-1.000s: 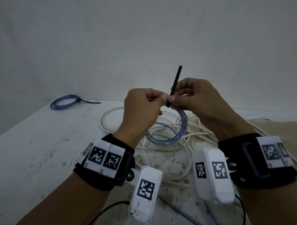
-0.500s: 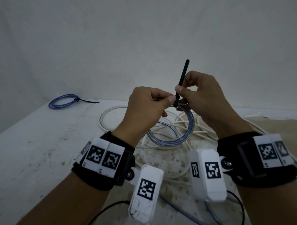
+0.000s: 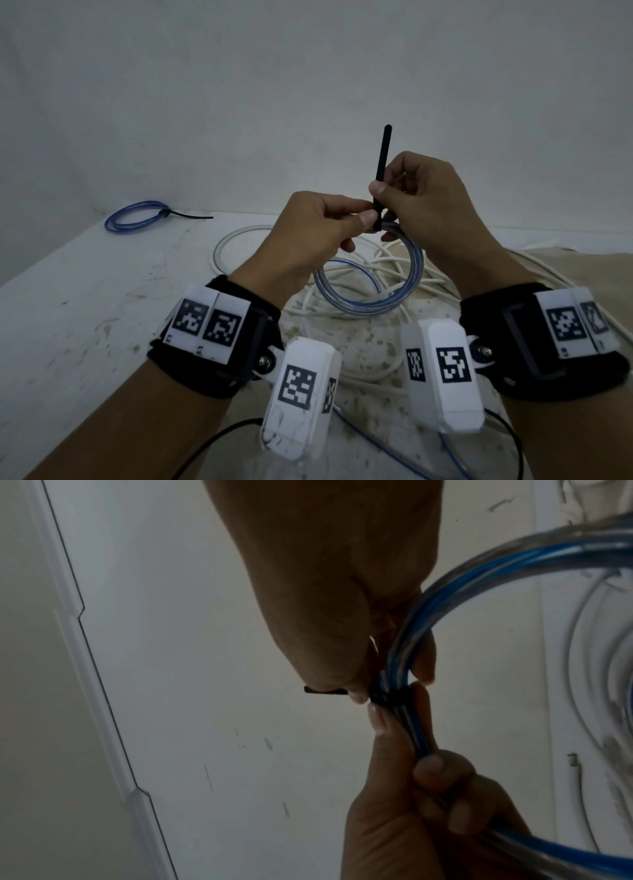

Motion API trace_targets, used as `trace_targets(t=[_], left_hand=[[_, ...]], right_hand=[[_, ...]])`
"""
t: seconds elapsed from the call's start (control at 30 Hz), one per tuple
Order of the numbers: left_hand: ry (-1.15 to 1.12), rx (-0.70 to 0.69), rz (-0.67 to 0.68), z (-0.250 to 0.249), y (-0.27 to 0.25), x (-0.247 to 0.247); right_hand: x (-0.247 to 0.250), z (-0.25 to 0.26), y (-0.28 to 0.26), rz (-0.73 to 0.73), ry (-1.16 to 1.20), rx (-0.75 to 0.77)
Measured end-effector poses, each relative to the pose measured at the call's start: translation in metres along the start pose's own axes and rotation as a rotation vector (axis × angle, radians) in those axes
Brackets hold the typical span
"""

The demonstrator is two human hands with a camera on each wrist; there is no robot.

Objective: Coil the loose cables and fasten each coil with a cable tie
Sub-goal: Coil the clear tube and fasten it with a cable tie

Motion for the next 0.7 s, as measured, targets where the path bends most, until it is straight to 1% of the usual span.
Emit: trace_targets(t=[0.1,0.2,0.3,0.4,0.5,0.57,0.7], left_hand=[[0.049,-0.014,0.036,0.000,0.001,-0.001],[0.071,-0.025,0.039,0.000,0.001,-0.002],[0.115,-0.053,0.037,-0.001,0.000,-0.004],[0.110,-0.062,0.014,-0.002,-0.003,-0.008],[0.056,-0.090,-0.041,-0.004,-0.005,-0.011],[0.048,-0.090,-0.066,-0.003,-0.005,-0.012],[0.056,-0.074,-0.070,0.001,-0.004,-0.015]], right_hand=[[-0.002,-0.001,0.000,-0.014,-0.015,-0.005],[-0.003,-0.002,-0.001,-0.030,-0.040,0.011],[-0.002,-0.003,-0.001,-0.007,-0.046,-0.007],[-0.002,-0.004,-0.002,0.037,0.002,-0.062],[-0.004,-0.003,-0.002,0.042,0.016,-0.069],[-0.005,-0.004,-0.002,0.022,0.032,-0.082],[-0.007,-0.009,-0.002,-0.052,0.068,-0.097]])
Point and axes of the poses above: each hand's wrist, its own y-axis towards the middle knuckle, its own x-axis out of the back of the hand, z = x × y, the point moved 2 cm from there along y, towards the middle knuckle, and after that the axes turned 2 degrees about -z, right-handed, at the moved point
